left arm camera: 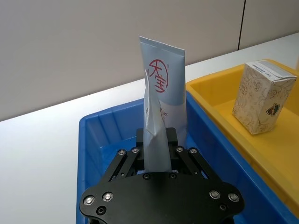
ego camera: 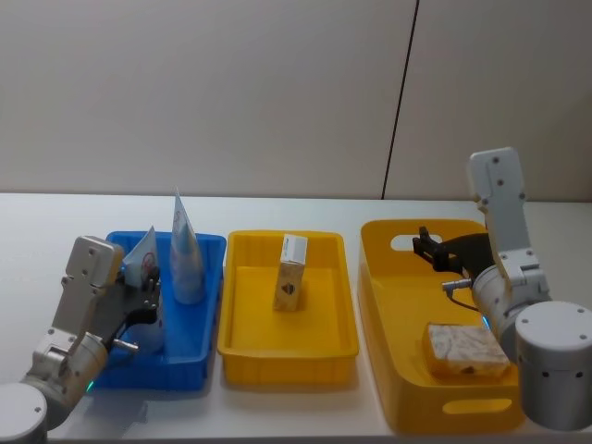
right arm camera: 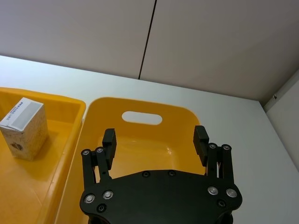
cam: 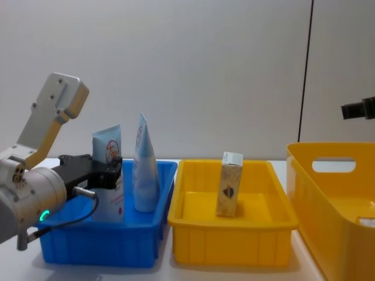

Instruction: Bimanual collaborative sorting of washing and personal care products

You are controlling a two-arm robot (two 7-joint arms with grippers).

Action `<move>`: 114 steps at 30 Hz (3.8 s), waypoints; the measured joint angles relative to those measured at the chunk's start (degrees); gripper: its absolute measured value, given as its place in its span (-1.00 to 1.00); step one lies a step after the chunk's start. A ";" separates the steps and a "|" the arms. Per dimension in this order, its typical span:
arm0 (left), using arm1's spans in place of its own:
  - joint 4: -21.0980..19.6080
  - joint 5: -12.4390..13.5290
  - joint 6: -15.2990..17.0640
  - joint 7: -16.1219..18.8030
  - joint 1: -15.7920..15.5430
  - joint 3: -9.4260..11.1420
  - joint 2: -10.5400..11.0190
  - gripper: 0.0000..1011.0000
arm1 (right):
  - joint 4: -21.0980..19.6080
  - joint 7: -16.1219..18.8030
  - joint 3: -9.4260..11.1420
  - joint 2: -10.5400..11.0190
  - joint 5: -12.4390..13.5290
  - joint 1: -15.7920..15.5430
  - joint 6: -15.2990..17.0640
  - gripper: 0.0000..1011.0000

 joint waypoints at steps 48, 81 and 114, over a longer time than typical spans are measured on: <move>-19.96 5.46 0.24 -5.67 -6.51 -0.71 5.32 -0.56 | -0.96 2.88 -0.34 0.58 0.91 -0.07 -3.06 0.99; -9.32 -6.32 -13.19 -21.43 -15.66 -0.05 -2.44 -0.56 | -3.47 14.71 -3.98 4.89 2.93 -0.48 -14.12 0.98; -5.46 -13.88 -10.18 -28.39 -17.16 2.25 -4.63 -0.56 | -1.35 13.47 -9.37 6.41 -6.58 0.20 -24.64 0.98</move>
